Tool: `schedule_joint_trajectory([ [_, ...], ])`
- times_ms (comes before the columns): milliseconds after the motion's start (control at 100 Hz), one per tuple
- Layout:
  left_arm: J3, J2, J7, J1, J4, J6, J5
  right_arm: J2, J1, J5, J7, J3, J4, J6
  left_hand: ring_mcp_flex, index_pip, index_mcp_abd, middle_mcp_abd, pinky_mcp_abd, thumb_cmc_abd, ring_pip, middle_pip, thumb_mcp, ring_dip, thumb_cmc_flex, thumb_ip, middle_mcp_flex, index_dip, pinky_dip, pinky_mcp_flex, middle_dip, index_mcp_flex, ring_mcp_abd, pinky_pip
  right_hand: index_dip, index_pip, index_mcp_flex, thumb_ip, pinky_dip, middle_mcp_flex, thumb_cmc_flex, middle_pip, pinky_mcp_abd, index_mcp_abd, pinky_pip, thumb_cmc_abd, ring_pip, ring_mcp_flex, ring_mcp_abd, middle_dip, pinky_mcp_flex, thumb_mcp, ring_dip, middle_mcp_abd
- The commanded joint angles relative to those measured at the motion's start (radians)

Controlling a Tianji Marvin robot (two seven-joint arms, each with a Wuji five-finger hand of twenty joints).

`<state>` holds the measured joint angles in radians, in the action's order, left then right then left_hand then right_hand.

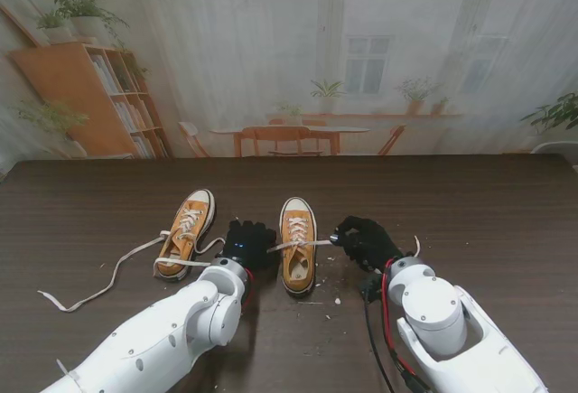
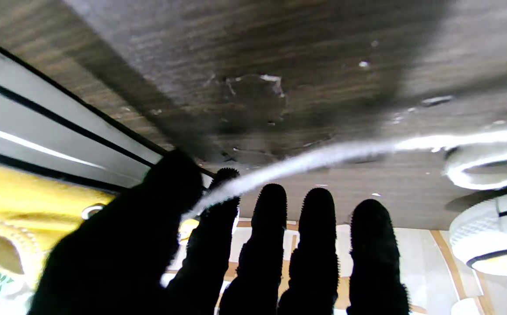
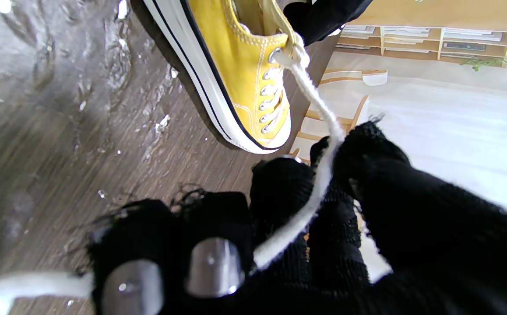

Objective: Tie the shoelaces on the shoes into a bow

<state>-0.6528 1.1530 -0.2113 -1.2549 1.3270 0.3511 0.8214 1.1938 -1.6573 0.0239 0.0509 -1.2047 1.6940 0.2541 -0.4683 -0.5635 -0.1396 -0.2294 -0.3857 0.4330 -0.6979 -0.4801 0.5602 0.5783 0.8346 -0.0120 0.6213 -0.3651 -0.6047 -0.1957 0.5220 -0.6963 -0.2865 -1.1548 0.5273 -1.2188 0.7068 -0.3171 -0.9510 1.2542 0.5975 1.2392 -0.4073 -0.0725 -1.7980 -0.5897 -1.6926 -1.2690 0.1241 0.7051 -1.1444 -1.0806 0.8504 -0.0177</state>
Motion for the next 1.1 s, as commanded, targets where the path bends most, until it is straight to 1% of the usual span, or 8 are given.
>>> schedule_joint_trajectory([
  [0, 0.002, 0.009, 0.013, 0.001, -0.006, -0.004, -0.009, -0.006, -0.007, 0.002, -0.018, -0.002, 0.008, 0.001, -0.021, -0.043, 0.015, -0.004, 0.032, -0.039, -0.027, -0.015, -0.053, 0.025, 0.080, -0.023, 0.011, 0.025, -0.023, -0.007, 0.022, -0.005, 0.000, -0.030, -0.005, -0.006, 0.016, 0.038, 0.010, 0.000, 0.023, -0.002, 0.015, -0.020, -0.296, 0.013, -0.059, -0.037, -0.004, 0.015, -0.040, 0.022, 0.007, 0.006],
  [180, -0.003, 0.016, 0.003, 0.000, -0.025, -0.032, -0.045, -0.007, -0.013, 0.007, -0.025, -0.004, 0.014, 0.003, -0.025, -0.151, 0.005, -0.012, 0.017, -0.191, -0.032, -0.017, -0.320, 0.023, 0.266, -0.030, 0.040, 0.066, -0.028, 0.008, 0.016, -0.090, -0.020, -0.029, -0.004, -0.007, 0.021, 0.039, 0.010, 0.002, 0.026, -0.002, 0.015, -0.018, -0.296, 0.014, -0.059, -0.037, -0.003, 0.015, -0.040, 0.022, 0.007, 0.003],
  [370, -0.061, 0.031, -0.067, -0.039, -0.033, -0.119, -0.099, -0.010, -0.020, 0.007, -0.034, -0.007, 0.021, 0.003, 0.010, -0.520, -0.013, -0.027, -0.018, -0.261, 0.064, -0.012, -0.397, -0.031, 0.278, -0.029, 0.049, -0.227, 0.056, 0.083, 0.008, 0.003, -0.052, 0.135, -0.003, -0.005, 0.023, 0.039, 0.012, 0.003, 0.028, -0.001, 0.013, -0.016, -0.296, 0.015, -0.059, -0.037, -0.003, 0.015, -0.039, 0.024, 0.007, 0.004],
  [490, -0.099, 0.044, -0.131, -0.065, -0.037, -0.170, -0.126, -0.012, -0.022, 0.006, -0.040, -0.008, 0.024, 0.003, -0.017, -0.658, -0.047, -0.053, -0.038, -0.162, 0.145, -0.006, -0.085, -0.097, 0.063, -0.009, 0.107, -0.357, 0.151, 0.110, -0.010, -0.015, -0.080, 0.284, -0.002, -0.005, 0.024, 0.039, 0.012, 0.004, 0.028, -0.001, 0.012, -0.016, -0.296, 0.015, -0.059, -0.037, -0.003, 0.016, -0.039, 0.025, 0.007, 0.004],
  [550, -0.117, 0.053, -0.160, -0.076, -0.039, -0.187, -0.147, -0.012, -0.023, 0.008, -0.042, -0.009, 0.026, 0.004, -0.083, -0.714, -0.047, -0.054, -0.059, -0.111, 0.182, -0.004, 0.060, -0.136, -0.054, 0.042, 0.181, -0.383, 0.198, 0.084, -0.025, -0.048, -0.095, 0.370, -0.002, -0.004, 0.024, 0.039, 0.013, 0.003, 0.028, -0.001, 0.012, -0.016, -0.296, 0.015, -0.058, -0.037, -0.001, 0.016, -0.039, 0.026, 0.006, 0.004],
  [660, -0.141, 0.075, -0.216, -0.089, -0.055, -0.227, -0.202, -0.013, -0.023, 0.010, -0.043, -0.007, 0.029, 0.004, -0.259, -0.770, -0.036, -0.040, -0.113, -0.076, 0.204, -0.003, 0.169, -0.191, -0.173, 0.122, 0.334, -0.395, 0.228, -0.080, -0.055, -0.107, -0.104, 0.406, -0.002, -0.004, 0.026, 0.039, 0.013, 0.006, 0.028, -0.001, 0.012, -0.014, -0.296, 0.013, -0.058, -0.037, 0.002, 0.016, -0.039, 0.025, 0.006, 0.004],
  [980, -0.201, 0.092, -0.204, -0.130, 0.018, -0.284, -0.331, -0.006, -0.020, 0.019, -0.022, -0.002, 0.030, -0.005, -0.602, -0.821, -0.050, 0.000, -0.198, -0.122, 0.045, -0.095, 0.121, -0.161, -0.194, 0.171, 0.561, -0.502, 0.194, -0.471, -0.017, -0.095, -0.073, 0.123, -0.005, 0.004, 0.041, 0.036, -0.022, 0.013, 0.012, 0.013, 0.038, -0.031, -0.296, -0.009, -0.088, -0.039, -0.041, 0.032, -0.048, 0.007, 0.019, 0.018],
  [1090, -0.209, 0.093, -0.198, -0.133, 0.036, -0.278, -0.342, -0.007, -0.020, 0.021, -0.020, -0.001, 0.030, -0.016, -0.742, -0.821, -0.047, 0.030, -0.221, -0.137, -0.121, -0.207, 0.112, -0.124, -0.216, 0.204, 0.632, -0.529, 0.254, -0.660, 0.053, -0.129, -0.048, -0.121, -0.008, 0.016, 0.055, 0.033, -0.070, -0.002, -0.005, 0.042, 0.072, -0.053, -0.296, -0.025, -0.106, -0.040, -0.084, 0.069, -0.056, -0.002, 0.035, 0.039],
])
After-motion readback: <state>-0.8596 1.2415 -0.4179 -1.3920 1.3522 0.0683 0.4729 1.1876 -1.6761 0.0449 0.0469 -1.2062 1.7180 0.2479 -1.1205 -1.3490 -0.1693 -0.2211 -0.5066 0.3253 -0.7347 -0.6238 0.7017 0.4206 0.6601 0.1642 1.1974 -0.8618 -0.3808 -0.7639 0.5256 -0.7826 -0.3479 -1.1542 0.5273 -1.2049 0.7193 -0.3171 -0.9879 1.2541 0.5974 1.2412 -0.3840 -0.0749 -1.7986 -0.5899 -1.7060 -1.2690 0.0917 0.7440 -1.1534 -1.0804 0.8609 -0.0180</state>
